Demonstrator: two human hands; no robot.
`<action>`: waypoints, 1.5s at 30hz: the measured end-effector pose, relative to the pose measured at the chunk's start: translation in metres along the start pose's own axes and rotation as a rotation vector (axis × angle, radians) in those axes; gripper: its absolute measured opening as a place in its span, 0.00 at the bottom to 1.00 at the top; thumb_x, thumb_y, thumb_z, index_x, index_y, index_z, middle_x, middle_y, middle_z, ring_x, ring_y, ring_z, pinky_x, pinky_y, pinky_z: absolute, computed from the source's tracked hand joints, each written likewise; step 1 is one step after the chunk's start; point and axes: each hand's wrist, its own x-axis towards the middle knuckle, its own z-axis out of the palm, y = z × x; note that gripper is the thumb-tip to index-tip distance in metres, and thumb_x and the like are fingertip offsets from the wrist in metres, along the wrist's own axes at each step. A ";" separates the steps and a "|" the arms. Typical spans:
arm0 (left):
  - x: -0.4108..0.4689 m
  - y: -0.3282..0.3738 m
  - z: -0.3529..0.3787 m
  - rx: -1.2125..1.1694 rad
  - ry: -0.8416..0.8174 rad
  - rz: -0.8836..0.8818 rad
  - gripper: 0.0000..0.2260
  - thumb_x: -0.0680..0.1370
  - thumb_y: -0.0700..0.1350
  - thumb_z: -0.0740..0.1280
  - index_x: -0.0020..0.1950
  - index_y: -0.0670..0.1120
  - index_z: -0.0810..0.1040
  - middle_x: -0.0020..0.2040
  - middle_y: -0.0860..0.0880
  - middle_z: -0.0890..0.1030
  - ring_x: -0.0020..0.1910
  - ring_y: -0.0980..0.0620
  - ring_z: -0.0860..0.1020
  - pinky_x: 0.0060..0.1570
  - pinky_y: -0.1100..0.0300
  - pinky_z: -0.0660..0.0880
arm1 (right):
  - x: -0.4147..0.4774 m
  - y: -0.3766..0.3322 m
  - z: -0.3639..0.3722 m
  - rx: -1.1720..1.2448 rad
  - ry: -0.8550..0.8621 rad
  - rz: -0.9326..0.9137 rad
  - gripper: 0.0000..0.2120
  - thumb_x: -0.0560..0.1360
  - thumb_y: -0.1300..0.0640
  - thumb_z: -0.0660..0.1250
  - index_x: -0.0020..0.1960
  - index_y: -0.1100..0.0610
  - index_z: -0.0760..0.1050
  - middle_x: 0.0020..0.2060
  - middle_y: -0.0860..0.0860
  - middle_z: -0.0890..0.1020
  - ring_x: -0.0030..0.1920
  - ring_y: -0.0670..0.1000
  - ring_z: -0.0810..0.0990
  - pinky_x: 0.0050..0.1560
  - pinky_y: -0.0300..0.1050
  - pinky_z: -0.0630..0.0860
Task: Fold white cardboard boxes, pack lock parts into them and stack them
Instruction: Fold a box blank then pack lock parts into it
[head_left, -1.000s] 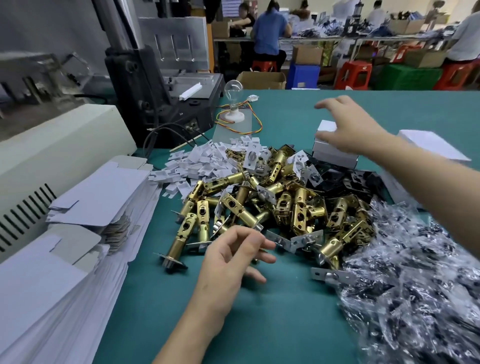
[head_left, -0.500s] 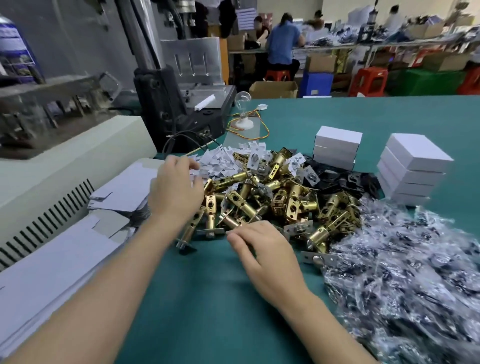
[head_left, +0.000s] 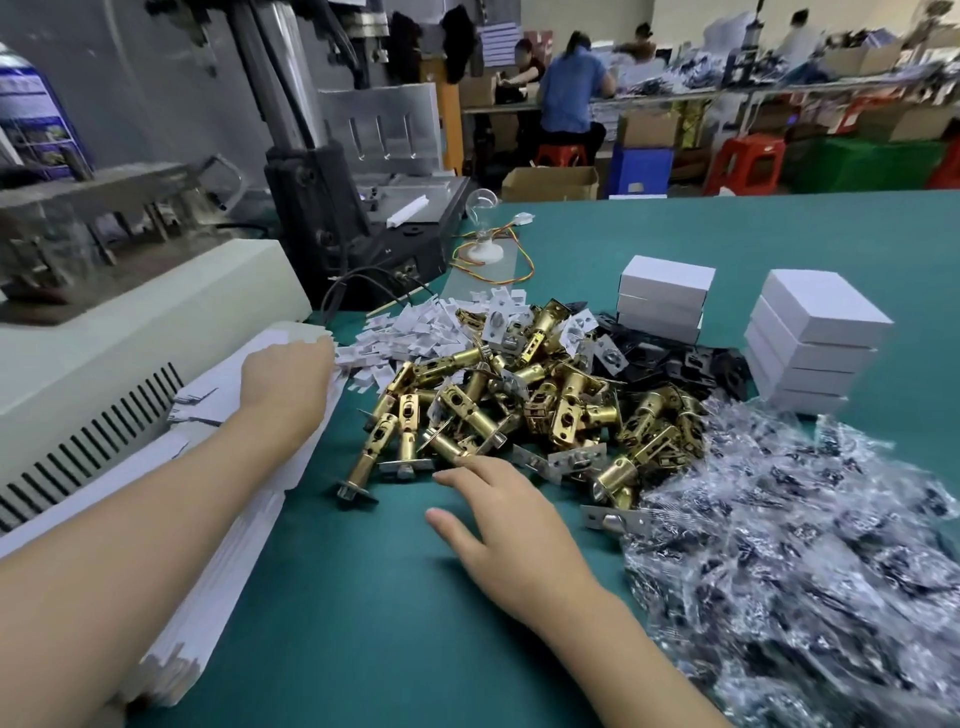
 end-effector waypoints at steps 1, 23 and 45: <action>0.000 -0.003 0.000 -0.010 0.029 0.007 0.18 0.81 0.33 0.63 0.68 0.46 0.72 0.55 0.44 0.82 0.48 0.42 0.78 0.37 0.55 0.65 | -0.001 -0.001 0.000 0.008 0.001 -0.006 0.22 0.83 0.40 0.60 0.73 0.47 0.72 0.70 0.43 0.72 0.72 0.45 0.67 0.72 0.40 0.63; -0.100 0.079 -0.044 -2.110 -0.072 0.096 0.07 0.80 0.48 0.74 0.57 0.55 0.84 0.49 0.52 0.88 0.48 0.53 0.85 0.43 0.56 0.81 | 0.004 0.008 -0.032 1.041 0.542 0.154 0.14 0.84 0.56 0.65 0.65 0.42 0.73 0.53 0.47 0.86 0.52 0.45 0.85 0.49 0.41 0.82; -0.118 0.087 -0.004 -2.154 -0.184 0.318 0.61 0.58 0.78 0.75 0.79 0.41 0.64 0.67 0.47 0.81 0.68 0.46 0.80 0.66 0.52 0.77 | -0.002 -0.002 -0.025 0.627 0.169 0.109 0.33 0.73 0.25 0.60 0.75 0.35 0.66 0.64 0.33 0.77 0.65 0.36 0.76 0.60 0.39 0.75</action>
